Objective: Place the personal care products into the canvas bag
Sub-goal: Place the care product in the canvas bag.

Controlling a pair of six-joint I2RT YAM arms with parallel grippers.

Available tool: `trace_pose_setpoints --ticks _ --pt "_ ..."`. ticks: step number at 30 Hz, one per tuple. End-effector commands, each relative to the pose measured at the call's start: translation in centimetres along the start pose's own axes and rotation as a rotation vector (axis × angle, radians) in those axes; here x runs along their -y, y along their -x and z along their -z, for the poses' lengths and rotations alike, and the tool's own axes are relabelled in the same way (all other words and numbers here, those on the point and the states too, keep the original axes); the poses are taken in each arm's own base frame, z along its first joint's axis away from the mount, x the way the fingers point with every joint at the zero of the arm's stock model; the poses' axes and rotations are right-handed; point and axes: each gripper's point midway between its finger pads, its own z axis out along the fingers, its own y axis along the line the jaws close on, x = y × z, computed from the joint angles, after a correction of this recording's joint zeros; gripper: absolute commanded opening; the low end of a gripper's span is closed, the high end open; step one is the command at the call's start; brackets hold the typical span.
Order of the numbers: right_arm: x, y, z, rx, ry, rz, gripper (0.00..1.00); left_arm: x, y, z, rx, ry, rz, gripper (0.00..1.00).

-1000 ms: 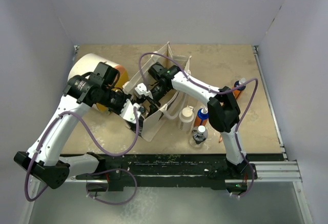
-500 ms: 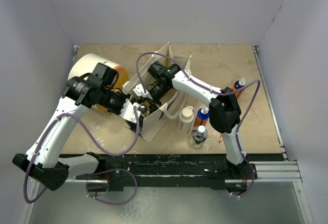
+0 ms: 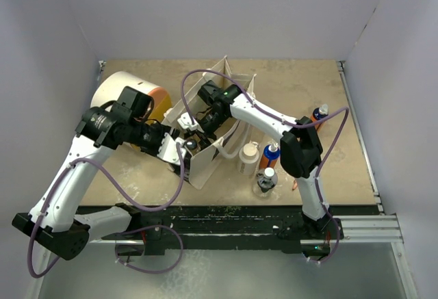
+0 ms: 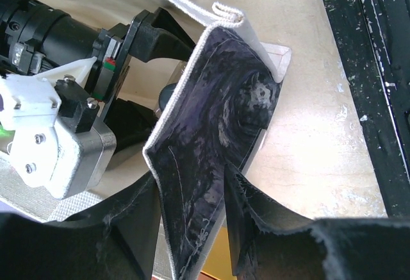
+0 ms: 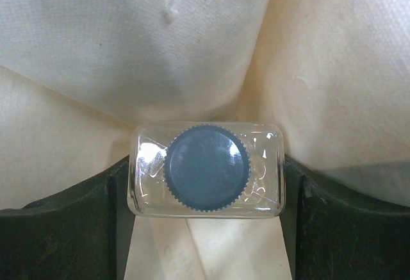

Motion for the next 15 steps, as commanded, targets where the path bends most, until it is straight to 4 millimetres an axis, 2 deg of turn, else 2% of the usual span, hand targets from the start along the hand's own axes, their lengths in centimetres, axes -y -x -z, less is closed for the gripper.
trace_pose_setpoints --ticks 1,5,10,15 --pt "-0.4 4.9 2.5 0.044 -0.043 0.067 0.74 0.3 0.2 0.5 0.005 0.023 0.011 0.46" --pt "-0.2 5.3 2.7 0.049 -0.05 0.062 0.79 0.5 0.2 0.5 0.002 0.023 0.017 0.46" --pt "-0.2 6.2 3.2 0.055 -0.062 0.069 0.91 0.4 0.2 0.7 0.002 0.034 0.019 0.46" --pt "-0.5 7.0 3.5 0.069 -0.063 0.071 0.95 0.5 0.4 0.9 0.004 0.041 0.02 0.46"
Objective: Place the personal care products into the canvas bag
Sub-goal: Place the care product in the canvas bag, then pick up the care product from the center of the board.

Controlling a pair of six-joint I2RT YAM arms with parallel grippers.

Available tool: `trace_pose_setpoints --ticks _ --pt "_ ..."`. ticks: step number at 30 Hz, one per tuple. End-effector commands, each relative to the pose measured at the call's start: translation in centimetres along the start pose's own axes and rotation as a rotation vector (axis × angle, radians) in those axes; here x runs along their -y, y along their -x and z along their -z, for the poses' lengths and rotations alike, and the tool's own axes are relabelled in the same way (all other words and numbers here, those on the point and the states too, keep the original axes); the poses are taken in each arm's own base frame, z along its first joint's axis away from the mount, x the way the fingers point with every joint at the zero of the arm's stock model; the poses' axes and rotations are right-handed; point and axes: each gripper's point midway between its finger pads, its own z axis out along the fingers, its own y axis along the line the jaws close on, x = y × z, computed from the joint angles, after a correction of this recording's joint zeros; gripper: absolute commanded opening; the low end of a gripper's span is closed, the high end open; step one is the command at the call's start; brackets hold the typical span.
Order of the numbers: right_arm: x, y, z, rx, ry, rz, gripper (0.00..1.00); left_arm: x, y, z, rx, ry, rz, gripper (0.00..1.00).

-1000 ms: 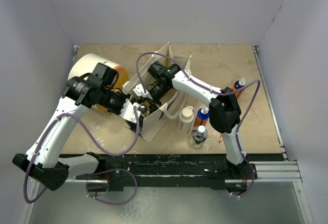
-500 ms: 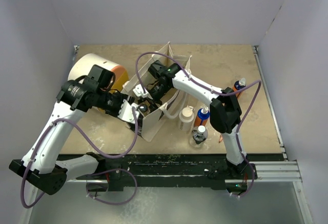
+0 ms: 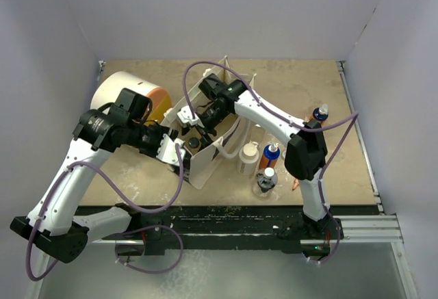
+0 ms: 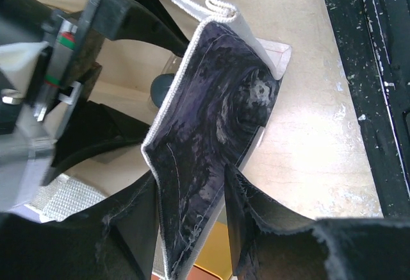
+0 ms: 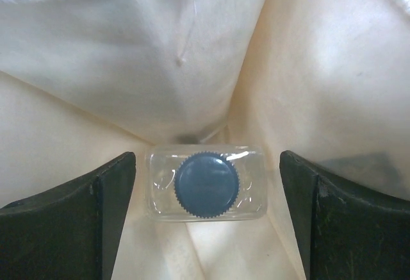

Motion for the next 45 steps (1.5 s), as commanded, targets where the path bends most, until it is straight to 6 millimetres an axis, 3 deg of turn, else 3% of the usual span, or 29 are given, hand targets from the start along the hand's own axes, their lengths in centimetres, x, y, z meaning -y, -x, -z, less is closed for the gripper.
trace_pose_setpoints --ticks 1,9,16,24,29,34,39,45 --pt "-0.6 5.0 2.3 0.066 -0.031 0.066 0.95 0.2 0.5 0.5 0.017 0.023 0.007 0.46" --pt "0.4 7.6 3.8 0.089 -0.098 0.106 0.97 0.1 1.3 1.2 0.043 0.044 0.003 0.46" --pt "1.8 9.6 6.3 0.07 -0.203 0.162 0.97 -0.1 2.0 1.8 0.07 0.062 -0.003 0.47" --pt "1.8 12.2 9.3 0.08 -0.269 0.18 0.97 -0.4 3.5 2.5 0.131 0.081 -0.004 0.48" --pt "2.0 14.5 12.9 0.123 -0.371 0.128 0.97 -1.4 4.4 2.9 0.171 0.118 0.032 0.49" --pt "1.3 15.0 17.7 0.186 -0.489 0.03 0.96 -3.6 5.9 3.8 0.235 0.19 0.12 0.61" --pt "0.2 13.6 21.8 0.175 -0.66 -0.094 0.95 -7.6 6.9 5.0 0.282 0.303 0.303 0.63" --pt "-2.4 11.1 26.9 0.177 -0.874 -0.22 0.95 -10.4 8.3 5.2 0.3 0.313 0.411 0.6"
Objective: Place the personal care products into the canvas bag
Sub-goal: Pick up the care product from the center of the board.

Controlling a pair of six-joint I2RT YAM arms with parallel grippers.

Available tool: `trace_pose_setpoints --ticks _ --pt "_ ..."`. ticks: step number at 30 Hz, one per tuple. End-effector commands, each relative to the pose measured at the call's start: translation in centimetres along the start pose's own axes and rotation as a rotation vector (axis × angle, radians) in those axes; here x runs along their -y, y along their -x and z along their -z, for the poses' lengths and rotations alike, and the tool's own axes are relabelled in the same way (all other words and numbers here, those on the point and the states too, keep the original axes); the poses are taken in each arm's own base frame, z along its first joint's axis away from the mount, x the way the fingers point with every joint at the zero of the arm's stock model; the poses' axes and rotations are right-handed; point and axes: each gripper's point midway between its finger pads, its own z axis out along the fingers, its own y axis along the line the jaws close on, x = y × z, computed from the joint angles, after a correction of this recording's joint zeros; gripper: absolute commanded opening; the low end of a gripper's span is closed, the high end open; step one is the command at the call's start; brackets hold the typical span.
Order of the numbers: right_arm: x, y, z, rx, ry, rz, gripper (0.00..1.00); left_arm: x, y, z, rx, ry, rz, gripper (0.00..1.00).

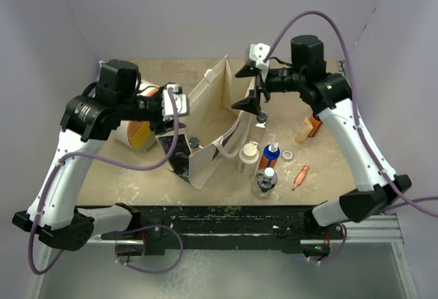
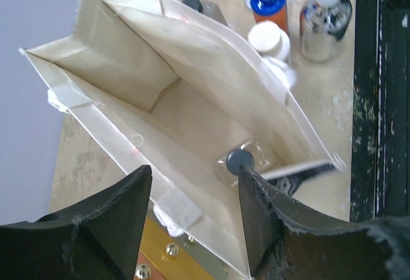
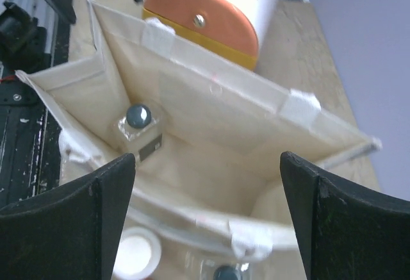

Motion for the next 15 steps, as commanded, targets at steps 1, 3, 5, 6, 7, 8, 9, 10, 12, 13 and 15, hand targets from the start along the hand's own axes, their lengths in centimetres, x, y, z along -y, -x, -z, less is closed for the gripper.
trace_pose_setpoints --ticks 1,3,5,6,7,8,9,10,12,13,15 --pt "1.6 -0.2 4.3 0.008 -0.188 -0.095 0.96 -1.9 3.2 -0.5 0.046 0.051 0.087 0.59" --pt "1.8 -1.7 6.0 -0.02 -0.249 -0.133 0.96 -2.0 3.7 -1.4 0.038 0.041 0.079 0.6" --pt "2.0 -3.3 7.8 -0.051 -0.312 -0.167 0.96 -2.0 4.3 -2.2 0.039 0.025 0.072 0.6" --pt "1.9 -4.1 8.7 -0.068 -0.338 -0.187 0.96 -2.0 4.7 -2.6 0.042 0.018 0.064 0.61" --pt "1.8 -4.9 9.5 -0.086 -0.365 -0.203 0.96 -2.0 5.1 -3.1 0.042 0.006 0.057 0.61" --pt "1.6 -5.6 10.2 -0.101 -0.385 -0.22 0.96 -1.9 5.5 -3.4 0.043 -0.004 0.049 0.61" --pt "1.5 -6.1 11.0 -0.11 -0.407 -0.235 0.96 -1.6 6.1 -3.8 0.05 -0.017 0.034 0.62" --pt "1.4 -6.7 11.9 -0.114 -0.438 -0.255 0.96 -1.3 6.6 -4.3 0.05 -0.032 0.02 0.63" --pt "1.4 -7.7 13.9 -0.121 -0.514 -0.294 0.96 -0.5 7.4 -5.6 0.036 -0.06 -0.021 0.63" --pt "1.7 -8.3 15.0 -0.128 -0.565 -0.32 0.96 0.1 7.6 -6.4 0.018 -0.076 -0.041 0.64" --pt "2.3 -9.8 17.1 -0.144 -0.672 -0.383 0.96 1.8 8.1 -8.4 -0.016 -0.125 -0.093 0.66"
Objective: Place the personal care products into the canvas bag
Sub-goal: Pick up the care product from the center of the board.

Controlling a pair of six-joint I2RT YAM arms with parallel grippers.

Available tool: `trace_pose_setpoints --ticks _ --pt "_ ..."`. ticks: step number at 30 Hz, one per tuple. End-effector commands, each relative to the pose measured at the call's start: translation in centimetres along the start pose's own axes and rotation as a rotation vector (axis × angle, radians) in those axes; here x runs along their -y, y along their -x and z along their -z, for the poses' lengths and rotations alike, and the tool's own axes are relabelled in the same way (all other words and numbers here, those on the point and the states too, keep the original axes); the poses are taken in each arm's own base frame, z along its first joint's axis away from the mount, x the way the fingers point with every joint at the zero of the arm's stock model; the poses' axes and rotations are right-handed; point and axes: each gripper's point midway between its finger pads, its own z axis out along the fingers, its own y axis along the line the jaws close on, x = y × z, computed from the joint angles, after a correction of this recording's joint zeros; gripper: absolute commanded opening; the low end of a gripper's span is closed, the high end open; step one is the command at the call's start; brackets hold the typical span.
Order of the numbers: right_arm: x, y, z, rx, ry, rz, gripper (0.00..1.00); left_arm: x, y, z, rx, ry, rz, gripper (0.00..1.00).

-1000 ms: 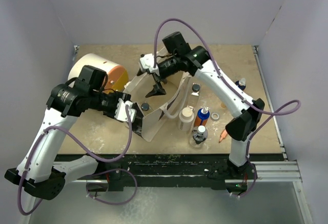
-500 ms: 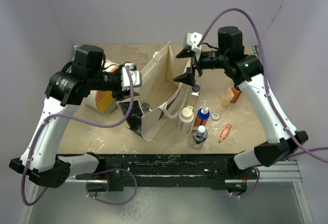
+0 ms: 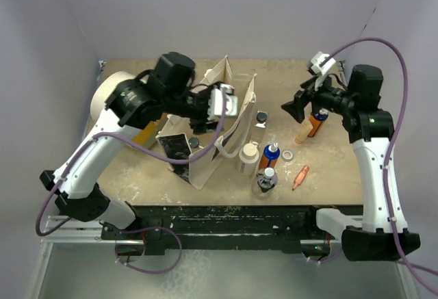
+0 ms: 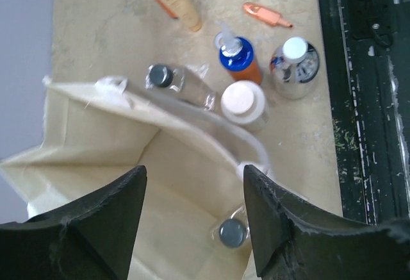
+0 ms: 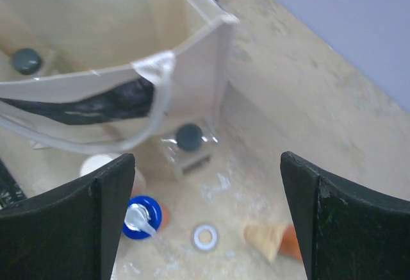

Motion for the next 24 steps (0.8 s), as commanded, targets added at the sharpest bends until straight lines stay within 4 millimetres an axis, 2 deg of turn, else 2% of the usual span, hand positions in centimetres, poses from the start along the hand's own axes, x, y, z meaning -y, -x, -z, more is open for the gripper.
trace_pose_setpoints --ticks 1,4,6,11,17,24 --pt "3.4 -1.9 3.3 -0.015 -0.221 -0.131 0.96 2.1 1.8 -3.0 -0.051 -0.051 -0.103 0.67" --pt "5.8 -3.9 4.9 -0.033 -0.344 -0.208 0.96 4.0 1.9 -5.6 -0.09 -0.116 -0.163 0.7" --pt "6.4 -4.8 5.4 -0.031 -0.38 -0.245 0.96 5.3 1.8 -7.4 -0.107 -0.164 -0.183 0.71" --pt "7.1 -4.9 6.0 -0.001 -0.415 -0.26 0.96 7.8 -1.0 -12.0 -0.193 -0.301 -0.2 0.74" --pt "7.3 -5.1 6.5 0.007 -0.451 -0.246 0.95 8.4 -4.5 -15.9 -0.3 -0.366 -0.184 0.77" --pt "7.2 -5.0 6.0 0.009 -0.416 -0.252 0.95 8.2 -6.9 -19.2 -0.367 -0.368 -0.169 0.8"
